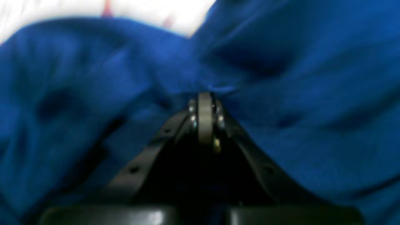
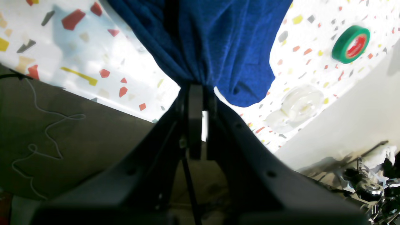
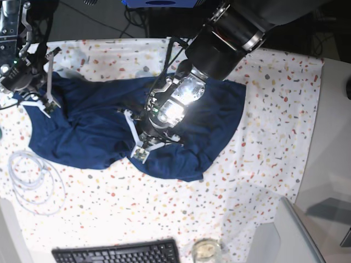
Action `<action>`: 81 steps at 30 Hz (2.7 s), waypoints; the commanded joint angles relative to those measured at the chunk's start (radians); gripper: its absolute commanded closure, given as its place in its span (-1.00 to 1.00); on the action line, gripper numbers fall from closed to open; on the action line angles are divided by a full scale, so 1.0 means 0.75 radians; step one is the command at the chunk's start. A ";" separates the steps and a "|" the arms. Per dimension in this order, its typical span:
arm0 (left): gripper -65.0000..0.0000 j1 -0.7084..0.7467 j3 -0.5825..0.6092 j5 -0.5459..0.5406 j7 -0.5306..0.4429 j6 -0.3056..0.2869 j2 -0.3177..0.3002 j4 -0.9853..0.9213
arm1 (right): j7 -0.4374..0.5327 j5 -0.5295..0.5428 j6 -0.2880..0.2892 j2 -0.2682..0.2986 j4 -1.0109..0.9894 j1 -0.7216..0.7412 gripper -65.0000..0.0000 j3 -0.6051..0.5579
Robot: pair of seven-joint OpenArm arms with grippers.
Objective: Layout the t-shirt on the table in an organized manner, then fold the t-shirt properly
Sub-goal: 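Grasp the shirt's middle with the left gripper and pull it outward, then grasp the shirt hem with the right gripper and drag it outward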
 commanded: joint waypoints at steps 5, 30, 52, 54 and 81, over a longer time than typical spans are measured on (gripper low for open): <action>1.00 -0.096 -0.004 0.002 -0.075 0.078 -0.049 -0.276 | -0.003 -0.007 0.001 0.059 0.023 -0.048 1.00 -0.024; 1.00 -0.172 -0.012 -0.010 -0.099 0.174 -0.248 -0.067 | -0.066 -0.013 0.001 0.087 -0.100 0.351 1.00 -0.279; 1.00 0.800 -0.673 0.000 0.408 0.172 -0.516 1.232 | 0.355 -0.015 -0.092 -0.242 -0.869 0.901 0.38 -0.269; 1.00 0.841 -0.714 0.002 0.408 0.172 -0.516 1.236 | 0.304 -0.013 -0.090 -0.213 -0.734 0.834 -0.09 -0.265; 1.00 0.910 -0.841 -0.002 0.404 0.172 -0.516 1.232 | 0.544 -0.015 -0.309 -0.226 -0.401 0.212 0.83 -0.161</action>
